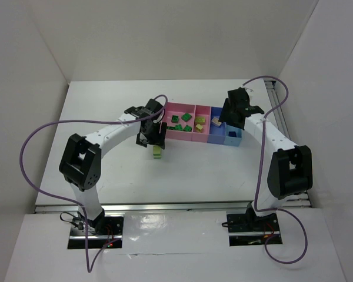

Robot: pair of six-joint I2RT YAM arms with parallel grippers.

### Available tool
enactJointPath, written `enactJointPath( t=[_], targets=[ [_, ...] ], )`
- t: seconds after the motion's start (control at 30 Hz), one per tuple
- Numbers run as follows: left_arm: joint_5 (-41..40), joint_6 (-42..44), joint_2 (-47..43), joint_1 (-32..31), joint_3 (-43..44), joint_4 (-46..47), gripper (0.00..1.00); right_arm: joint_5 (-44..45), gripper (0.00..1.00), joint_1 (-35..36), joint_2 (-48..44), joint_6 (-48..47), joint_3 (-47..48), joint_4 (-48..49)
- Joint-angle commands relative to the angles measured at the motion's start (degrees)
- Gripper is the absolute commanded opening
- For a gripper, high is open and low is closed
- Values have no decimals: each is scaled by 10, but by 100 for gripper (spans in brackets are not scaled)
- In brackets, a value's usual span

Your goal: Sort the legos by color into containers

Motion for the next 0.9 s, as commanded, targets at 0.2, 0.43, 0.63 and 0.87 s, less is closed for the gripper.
enactJointPath(
  t=[0.2, 0.43, 0.63, 0.87],
  targets=[
    [-13, -6, 42, -17, 8, 21, 58, 21, 73, 4, -21, -9, 9, 11],
    [-19, -6, 31, -17, 8, 21, 34, 21, 73, 4, -21, -9, 14, 5],
    [53, 37, 8, 3, 44, 4, 0, -167, 73, 4, -54, -82, 4, 56],
    [340, 94, -74, 74, 40, 95, 0, -582, 73, -1, -44, -170, 16, 34]
  ],
)
